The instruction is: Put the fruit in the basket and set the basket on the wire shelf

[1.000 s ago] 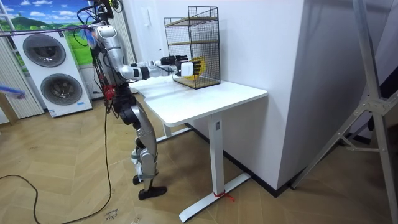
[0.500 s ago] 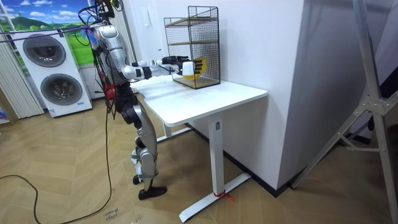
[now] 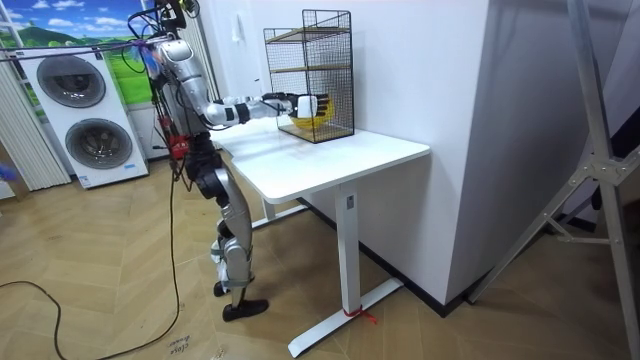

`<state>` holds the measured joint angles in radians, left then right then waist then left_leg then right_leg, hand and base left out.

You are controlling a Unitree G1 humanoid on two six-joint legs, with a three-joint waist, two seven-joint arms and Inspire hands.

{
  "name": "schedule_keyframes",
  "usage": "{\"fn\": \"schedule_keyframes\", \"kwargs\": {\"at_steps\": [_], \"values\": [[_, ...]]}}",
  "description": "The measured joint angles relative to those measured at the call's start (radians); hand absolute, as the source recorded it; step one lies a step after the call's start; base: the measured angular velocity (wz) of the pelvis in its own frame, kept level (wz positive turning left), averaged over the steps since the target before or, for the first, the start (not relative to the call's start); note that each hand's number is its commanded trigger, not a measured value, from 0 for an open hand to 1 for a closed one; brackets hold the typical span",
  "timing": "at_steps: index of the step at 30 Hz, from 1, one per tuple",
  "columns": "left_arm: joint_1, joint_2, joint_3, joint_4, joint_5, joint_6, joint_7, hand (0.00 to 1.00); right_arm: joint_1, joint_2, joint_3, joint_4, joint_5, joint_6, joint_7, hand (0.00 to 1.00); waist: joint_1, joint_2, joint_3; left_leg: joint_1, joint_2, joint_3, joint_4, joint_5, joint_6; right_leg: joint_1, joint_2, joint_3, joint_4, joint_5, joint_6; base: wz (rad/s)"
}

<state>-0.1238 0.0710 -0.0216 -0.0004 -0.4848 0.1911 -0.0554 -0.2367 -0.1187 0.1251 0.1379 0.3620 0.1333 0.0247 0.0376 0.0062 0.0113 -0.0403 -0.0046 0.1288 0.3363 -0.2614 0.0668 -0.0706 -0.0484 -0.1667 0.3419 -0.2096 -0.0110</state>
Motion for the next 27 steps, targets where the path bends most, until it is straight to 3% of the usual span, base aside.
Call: {"fn": "schedule_keyframes", "kwargs": {"at_steps": [9, 13, 27], "values": [[-0.001, -0.004, 0.002, 0.023, -0.003, 0.005, 0.000, 0.00, 0.001, 0.006, 0.000, 0.015, -0.014, 0.011, -0.001, 0.00, -0.001, 0.003, 0.0019, 0.020, -0.002, 0.001, -0.028, 0.012, -0.003, 0.008, -0.001, 0.000, -0.002, 0.000, -0.001, 0.00], [-0.001, -0.004, 0.007, 0.067, -0.003, 0.005, 0.007, 0.00, 0.001, 0.010, 0.001, 0.038, -0.012, 0.011, -0.001, 0.00, 0.001, 0.012, 0.0069, 0.031, -0.003, 0.003, -0.038, 0.017, -0.004, 0.017, 0.000, 0.001, -0.012, 0.003, -0.004, -0.01], [-0.001, -0.002, 0.021, 0.100, -0.001, 0.005, -0.020, 0.00, 0.007, 0.020, 0.001, 0.089, -0.012, 0.021, 0.004, 0.00, 0.000, 0.006, 0.0041, 0.040, -0.002, 0.009, -0.045, 0.021, -0.004, 0.022, -0.001, 0.003, -0.015, 0.007, -0.004, 0.00]]}}
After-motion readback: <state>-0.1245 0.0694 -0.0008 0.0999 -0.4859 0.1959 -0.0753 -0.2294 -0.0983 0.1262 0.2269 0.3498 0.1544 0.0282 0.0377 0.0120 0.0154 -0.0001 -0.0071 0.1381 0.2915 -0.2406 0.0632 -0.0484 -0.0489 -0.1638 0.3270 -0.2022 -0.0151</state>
